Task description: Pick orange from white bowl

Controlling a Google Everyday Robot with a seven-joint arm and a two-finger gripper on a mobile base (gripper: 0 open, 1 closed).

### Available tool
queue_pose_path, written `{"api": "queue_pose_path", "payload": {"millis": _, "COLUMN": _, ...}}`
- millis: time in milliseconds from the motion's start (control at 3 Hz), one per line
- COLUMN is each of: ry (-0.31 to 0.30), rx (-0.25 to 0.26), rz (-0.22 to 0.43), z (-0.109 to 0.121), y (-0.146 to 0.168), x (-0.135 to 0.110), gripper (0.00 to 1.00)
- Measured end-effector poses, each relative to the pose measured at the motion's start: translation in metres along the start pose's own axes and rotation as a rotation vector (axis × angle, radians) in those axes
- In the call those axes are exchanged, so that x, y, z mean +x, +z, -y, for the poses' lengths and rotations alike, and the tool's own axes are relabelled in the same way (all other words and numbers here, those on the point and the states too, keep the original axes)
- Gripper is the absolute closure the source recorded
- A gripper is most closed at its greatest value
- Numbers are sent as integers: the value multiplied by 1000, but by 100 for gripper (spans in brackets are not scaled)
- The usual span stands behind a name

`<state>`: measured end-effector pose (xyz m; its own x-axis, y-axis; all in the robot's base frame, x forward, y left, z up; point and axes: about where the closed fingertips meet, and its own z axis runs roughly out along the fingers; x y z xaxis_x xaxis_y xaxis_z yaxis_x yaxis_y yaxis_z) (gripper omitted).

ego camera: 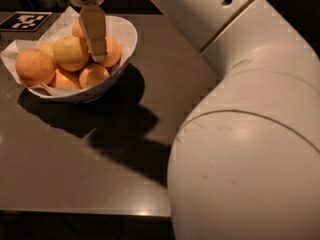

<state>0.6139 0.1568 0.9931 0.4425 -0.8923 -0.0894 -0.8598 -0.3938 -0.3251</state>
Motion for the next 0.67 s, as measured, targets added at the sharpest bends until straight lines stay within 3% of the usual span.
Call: {"api": "queue_pose_path", "payload": {"millis": 667, "ry": -3, "rx": -45, "rz": -9, "z": 12, "y": 28, "x": -20, "gripper": 17}}
